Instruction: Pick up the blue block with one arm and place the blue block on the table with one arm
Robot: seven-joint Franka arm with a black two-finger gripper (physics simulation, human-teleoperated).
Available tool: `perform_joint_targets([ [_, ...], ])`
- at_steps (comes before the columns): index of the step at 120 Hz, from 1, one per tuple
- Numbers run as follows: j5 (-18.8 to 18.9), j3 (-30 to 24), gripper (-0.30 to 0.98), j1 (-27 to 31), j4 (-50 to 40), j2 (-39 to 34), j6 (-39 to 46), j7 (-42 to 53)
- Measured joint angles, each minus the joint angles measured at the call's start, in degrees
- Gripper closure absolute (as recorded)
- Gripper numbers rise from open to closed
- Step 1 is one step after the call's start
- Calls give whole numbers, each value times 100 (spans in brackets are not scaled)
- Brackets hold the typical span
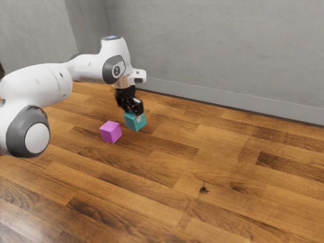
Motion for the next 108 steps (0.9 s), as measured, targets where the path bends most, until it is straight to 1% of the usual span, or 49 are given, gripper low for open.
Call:
perform_joint_targets([
  [17,-17,-33,31,-184,-16,195,77,-52],
  [61,-38,-40,31,-213,-29,308,154,-167],
  [76,-54,-38,18,-214,-28,311,157,-187],
  [90,-60,-30,10,-218,-23,263,145,-201],
  [102,-56,51,7,-224,-36,-173,53,-212],
  [108,-57,112,5,-222,-185,-492,-4,-215],
])
